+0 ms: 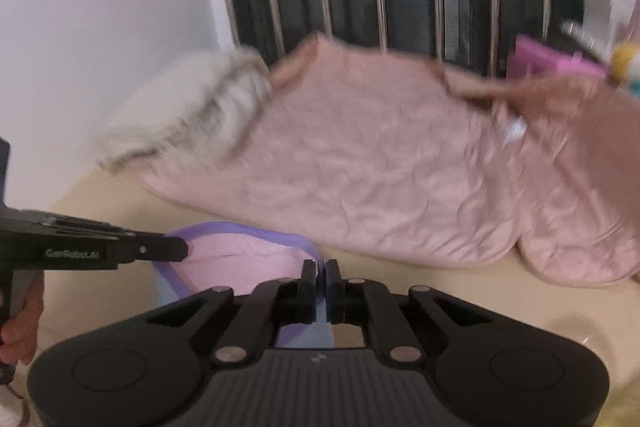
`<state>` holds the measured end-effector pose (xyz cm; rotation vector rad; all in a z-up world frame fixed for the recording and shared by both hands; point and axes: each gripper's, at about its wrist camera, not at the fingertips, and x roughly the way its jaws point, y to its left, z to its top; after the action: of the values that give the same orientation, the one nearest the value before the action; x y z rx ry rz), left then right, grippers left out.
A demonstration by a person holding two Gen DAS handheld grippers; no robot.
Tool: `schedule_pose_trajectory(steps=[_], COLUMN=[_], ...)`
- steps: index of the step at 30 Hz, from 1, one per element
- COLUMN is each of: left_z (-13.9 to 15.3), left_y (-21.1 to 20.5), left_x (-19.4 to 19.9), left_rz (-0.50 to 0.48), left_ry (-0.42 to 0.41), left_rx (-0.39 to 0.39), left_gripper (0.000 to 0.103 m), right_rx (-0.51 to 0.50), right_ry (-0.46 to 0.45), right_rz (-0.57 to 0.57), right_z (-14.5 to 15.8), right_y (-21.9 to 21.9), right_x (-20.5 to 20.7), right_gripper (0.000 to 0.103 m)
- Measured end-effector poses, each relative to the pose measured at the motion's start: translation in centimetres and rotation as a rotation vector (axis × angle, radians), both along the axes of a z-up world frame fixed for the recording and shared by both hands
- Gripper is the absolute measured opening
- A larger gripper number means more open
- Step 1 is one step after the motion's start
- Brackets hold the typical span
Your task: Fold clothes
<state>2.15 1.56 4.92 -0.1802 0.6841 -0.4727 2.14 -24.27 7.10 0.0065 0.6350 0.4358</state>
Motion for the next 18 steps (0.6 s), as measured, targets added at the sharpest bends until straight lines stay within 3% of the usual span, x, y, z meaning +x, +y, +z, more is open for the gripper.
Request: schedule_pose_trajectory(steps=[3, 5, 6, 7, 8, 9, 11, 14, 17, 18], left_z=[0.7, -0.1, -0.9, -1.9, -2.8, -3.3, -3.3, -1.3, 0.2, 0.2], left_y=[0.3, -0.1, -0.2, -0.1, 0.0, 0.3, 1.4, 2.7, 1.4, 0.4], left_x=[-7.1, -11.5, -13.2, -14.2, -15.0, -15.3, -15.7, -15.3, -14.0, -13.3], left_rz=[-0.039, -0.084, -0.1, -0.106, -0.11, -0.104, -0.078, -0.045, -0.015, -0.013], left_ry=[-0.077, -0.103, -0.1, -0.079, -0.056, -0.033, -0.014, -0.041, -0.102, -0.117], left_rx=[0.021, 0.043, 0.052, 0.062, 0.072, 0.073, 0.04, -0.066, -0.061, -0.042], left_gripper=[0.003, 0.004, 0.013, 0.031, 0.04, 0.042, 0.042, 0.055, 0.057, 0.057], right_rx=[0.09, 0.108, 0.11, 0.11, 0.097, 0.085, 0.078, 0.156, 0.244, 0.227], right_ry=[-0.042, -0.023, -0.003, 0.017, 0.037, 0.055, 0.041, -0.033, -0.122, -0.12], right_rz=[0.043, 0.079, 0.097, 0.115, 0.136, 0.155, 0.145, 0.141, 0.15, 0.141], right_z=[1.7, 1.0, 0.4, -0.3, -1.2, -2.0, -2.6, -1.2, -0.1, -0.6], right_y=[-2.7, -4.2, -4.8, -5.4, -5.6, -5.9, -6.1, -6.7, -6.1, -5.2], right_x=[-5.7, -9.5, -11.3, -13.0, -14.1, -15.1, -16.5, -17.3, -16.6, -15.8], right_gripper=[0.003, 0.004, 0.006, 0.009, 0.014, 0.027, 0.036, 0.039, 0.041, 0.041])
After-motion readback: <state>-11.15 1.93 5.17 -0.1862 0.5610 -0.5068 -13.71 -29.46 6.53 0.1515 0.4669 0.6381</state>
